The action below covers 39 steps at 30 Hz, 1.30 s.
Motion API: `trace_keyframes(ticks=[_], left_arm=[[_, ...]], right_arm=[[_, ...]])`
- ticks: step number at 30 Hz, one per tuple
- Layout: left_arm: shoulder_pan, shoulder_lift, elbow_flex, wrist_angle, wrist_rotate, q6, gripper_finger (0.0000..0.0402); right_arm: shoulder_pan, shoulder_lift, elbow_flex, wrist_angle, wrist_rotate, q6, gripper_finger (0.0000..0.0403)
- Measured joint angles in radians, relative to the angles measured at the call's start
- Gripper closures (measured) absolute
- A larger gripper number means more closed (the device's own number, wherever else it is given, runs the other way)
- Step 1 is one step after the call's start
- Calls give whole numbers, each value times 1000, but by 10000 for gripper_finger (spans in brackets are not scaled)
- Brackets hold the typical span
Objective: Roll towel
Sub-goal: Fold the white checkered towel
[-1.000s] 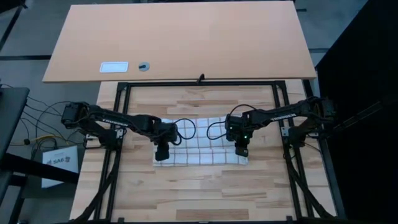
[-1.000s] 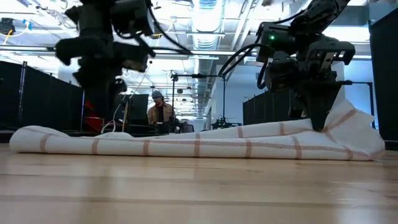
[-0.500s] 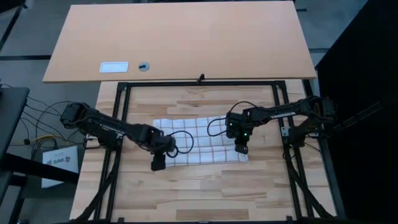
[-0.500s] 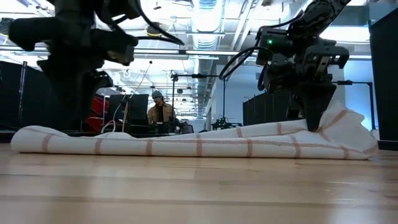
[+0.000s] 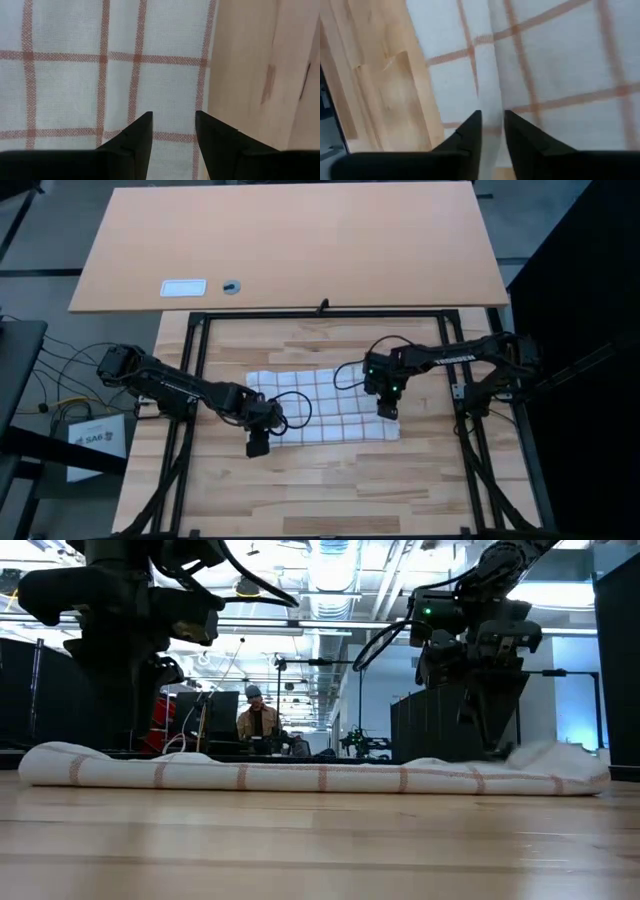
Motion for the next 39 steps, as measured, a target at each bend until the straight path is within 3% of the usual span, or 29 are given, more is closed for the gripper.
trace_keyframes(ticks=[4,8,12,15,20,26,33,39], left_arm=[[0,0,0,0,-7,0,269],[-4,0,0,-1,-11,-9,269],[-25,0,0,-6,-12,-51,269],[-62,0,14,-23,-20,-69,269],[-149,0,70,-89,-123,-86,269],[-260,3,86,-127,-245,-175,269],[-337,80,87,-136,-379,-286,269],[-335,191,130,-136,-423,-226,269]], right_arm=[[-34,0,50,-98,119,-66,276],[-18,-10,88,-161,124,-84,258],[94,-66,93,-185,130,-41,256],[224,-109,94,-172,199,38,259],[405,-136,94,-148,346,165,256],[532,-131,90,-111,484,273,252],[591,-130,27,16,541,296,252],[585,-130,-4,22,556,299,252]])
